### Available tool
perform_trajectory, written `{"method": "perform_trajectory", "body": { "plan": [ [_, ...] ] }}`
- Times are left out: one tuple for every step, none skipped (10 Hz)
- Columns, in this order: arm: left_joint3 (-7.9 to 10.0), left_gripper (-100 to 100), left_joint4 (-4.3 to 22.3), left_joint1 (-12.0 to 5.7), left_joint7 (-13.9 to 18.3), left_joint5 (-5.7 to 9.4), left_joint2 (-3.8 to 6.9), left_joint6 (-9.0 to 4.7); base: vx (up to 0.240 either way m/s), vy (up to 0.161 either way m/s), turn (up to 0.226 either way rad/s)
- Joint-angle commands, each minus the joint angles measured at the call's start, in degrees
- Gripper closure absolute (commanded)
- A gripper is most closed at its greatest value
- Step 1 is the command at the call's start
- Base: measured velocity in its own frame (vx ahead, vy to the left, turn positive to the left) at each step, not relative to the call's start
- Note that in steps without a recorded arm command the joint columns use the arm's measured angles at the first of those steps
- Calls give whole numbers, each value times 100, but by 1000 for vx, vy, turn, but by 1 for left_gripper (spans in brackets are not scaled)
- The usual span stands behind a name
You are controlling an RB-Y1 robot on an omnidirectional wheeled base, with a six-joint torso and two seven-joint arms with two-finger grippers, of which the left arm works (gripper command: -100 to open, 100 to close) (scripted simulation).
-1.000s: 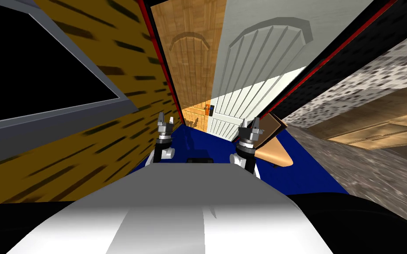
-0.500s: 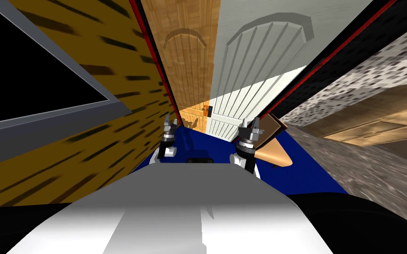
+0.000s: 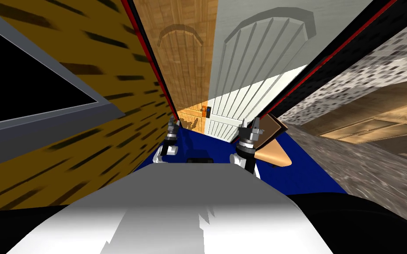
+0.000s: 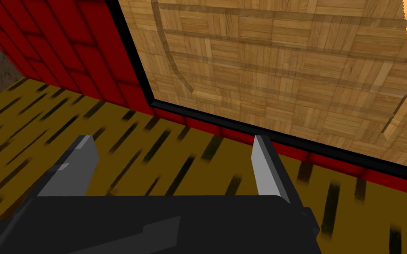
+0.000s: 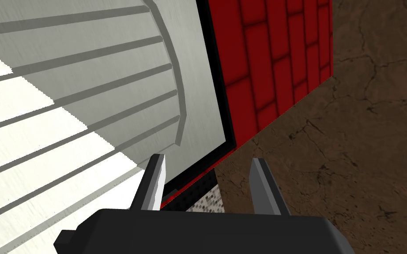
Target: Pull the door open
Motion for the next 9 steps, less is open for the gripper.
{"method": "perform_trajectory", "body": {
  "plan": [
    [-17, -100, 286, -176, 10, -1, 1, 40, 89, -13, -67],
    [-25, -100, 437, -272, 26, 4, 18, 70, 100, -15, -62],
    [-32, -100, 634, -369, 42, 9, 35, 101, 95, -24, -59],
    [-39, -100, 789, -465, 59, 14, 51, 131, 96, -30, -72],
    [-47, -100, 978, -562, 75, 19, 67, 161, 99, -33, -66],
    [-47, -100, 994, -562, 75, 19, 67, 161, 71, -19, -19],
    [-54, -100, 1167, -659, 91, 24, 82, 191, 63, -16, -46],
    [-62, -100, 1334, -756, 108, 29, 97, 221, 85, -12, -58],
    [-69, -100, 1514, -853, 124, 35, 112, 252, 96, -22, -78]
  ]
}}
